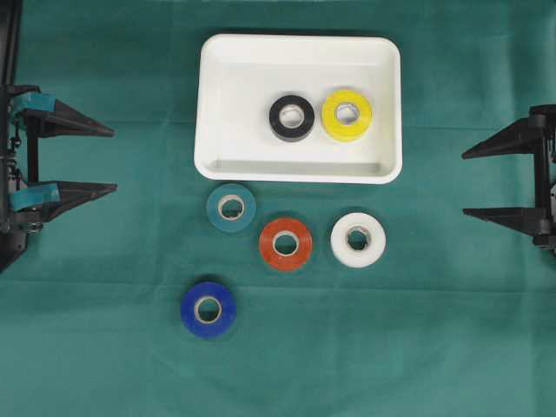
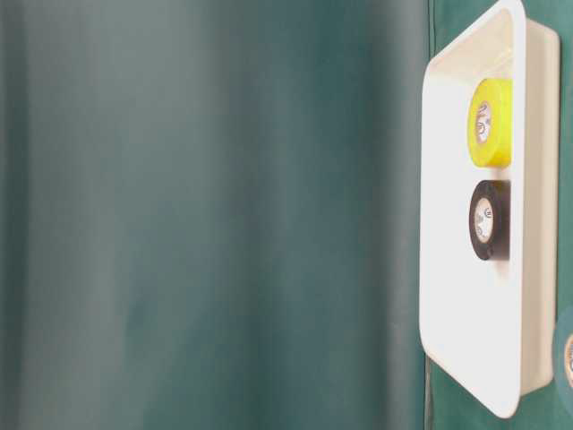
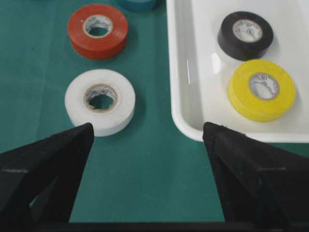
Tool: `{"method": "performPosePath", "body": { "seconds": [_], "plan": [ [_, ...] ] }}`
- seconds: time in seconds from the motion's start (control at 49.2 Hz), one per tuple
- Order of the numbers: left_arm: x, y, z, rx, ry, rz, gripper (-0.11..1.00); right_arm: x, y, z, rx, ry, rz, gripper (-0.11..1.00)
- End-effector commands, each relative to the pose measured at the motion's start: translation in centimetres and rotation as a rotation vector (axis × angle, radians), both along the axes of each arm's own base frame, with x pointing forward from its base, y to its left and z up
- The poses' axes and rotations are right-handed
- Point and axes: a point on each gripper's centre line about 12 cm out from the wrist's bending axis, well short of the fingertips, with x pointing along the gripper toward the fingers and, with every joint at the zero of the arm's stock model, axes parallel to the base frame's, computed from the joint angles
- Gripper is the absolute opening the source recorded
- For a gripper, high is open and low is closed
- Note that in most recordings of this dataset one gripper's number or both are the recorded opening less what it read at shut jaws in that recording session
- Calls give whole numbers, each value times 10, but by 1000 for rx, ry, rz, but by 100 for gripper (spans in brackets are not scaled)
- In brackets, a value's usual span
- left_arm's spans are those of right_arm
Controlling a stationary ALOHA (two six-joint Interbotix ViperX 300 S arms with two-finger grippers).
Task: Pick up the tape from a random location and place it into the white case.
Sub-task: 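Reach the left gripper across toward the white tape roll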
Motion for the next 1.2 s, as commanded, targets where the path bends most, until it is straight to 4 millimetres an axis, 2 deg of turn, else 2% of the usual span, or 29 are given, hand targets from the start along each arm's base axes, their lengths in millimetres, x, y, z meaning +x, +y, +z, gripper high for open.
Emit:
{"method": "performPosePath", "body": {
  "seconds": [0.0, 0.183, 0.549, 0.997, 1.18],
  "plan": [
    [2, 0, 3, 2, -4, -2, 91, 2, 1, 5, 3, -15, 3, 87],
    [3, -5, 3, -2, -8, -28, 91, 3, 0, 5, 4, -17, 1, 87],
    [3, -41, 5, -13, -16, -220, 91, 3, 0, 6, 3, -20, 2, 87],
    [4, -42, 7, -13, -34, -224, 91, 3, 0, 6, 3, -22, 2, 87],
    [12, -43, 9, -10, -66, -225, 91, 3, 0, 7, 3, -26, 3, 87]
  ]
}}
